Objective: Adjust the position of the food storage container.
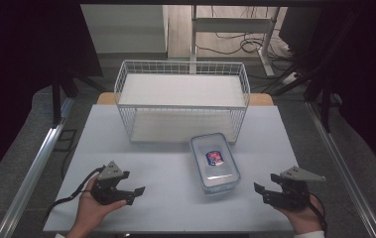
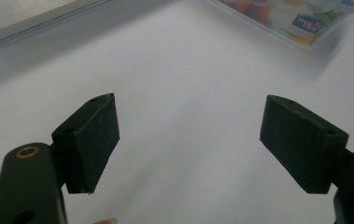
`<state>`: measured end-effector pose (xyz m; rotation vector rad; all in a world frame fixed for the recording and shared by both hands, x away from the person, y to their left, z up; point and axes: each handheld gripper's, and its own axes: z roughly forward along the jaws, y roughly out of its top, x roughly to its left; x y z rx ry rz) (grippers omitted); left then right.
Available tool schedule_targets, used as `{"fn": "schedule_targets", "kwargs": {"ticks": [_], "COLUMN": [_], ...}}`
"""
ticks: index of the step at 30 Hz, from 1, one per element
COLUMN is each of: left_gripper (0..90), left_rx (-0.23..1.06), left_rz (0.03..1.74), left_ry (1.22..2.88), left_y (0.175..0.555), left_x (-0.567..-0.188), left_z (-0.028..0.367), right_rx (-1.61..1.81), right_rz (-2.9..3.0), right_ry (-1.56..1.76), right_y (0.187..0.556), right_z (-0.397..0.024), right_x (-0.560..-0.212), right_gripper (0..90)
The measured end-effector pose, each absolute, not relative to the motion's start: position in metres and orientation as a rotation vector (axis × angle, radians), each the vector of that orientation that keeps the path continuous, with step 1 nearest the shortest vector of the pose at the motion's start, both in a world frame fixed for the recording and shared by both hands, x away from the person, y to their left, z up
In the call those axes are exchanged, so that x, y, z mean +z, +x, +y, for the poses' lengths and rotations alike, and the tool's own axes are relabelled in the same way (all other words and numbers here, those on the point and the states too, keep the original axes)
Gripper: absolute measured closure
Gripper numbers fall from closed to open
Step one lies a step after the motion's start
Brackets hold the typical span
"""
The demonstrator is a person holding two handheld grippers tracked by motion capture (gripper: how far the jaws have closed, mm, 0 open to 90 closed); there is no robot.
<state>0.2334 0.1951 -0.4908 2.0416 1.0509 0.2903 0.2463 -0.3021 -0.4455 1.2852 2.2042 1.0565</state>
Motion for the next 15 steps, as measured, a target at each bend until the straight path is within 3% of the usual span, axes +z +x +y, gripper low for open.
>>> {"fn": "schedule_targets", "kwargs": {"ticks": [6,15], "left_gripper": [19.4,19.4], "left_rx": [0.307,0.3], "left_rz": [1.057,1.048], "left_ry": [2.031,2.073], "left_y": [0.233,0.236], "left_x": [-0.487,-0.491], "left_z": [0.199,0.197], "right_rx": [1.035,1.002], "right_rz": [2.221,2.247], "right_ry": [1.26,1.272], "right_y": [0.254,0.299], "right_z": [-0.291,-0.268], "right_x": [-0.441,-0.443], "right_gripper": [31.6,38.6]}}
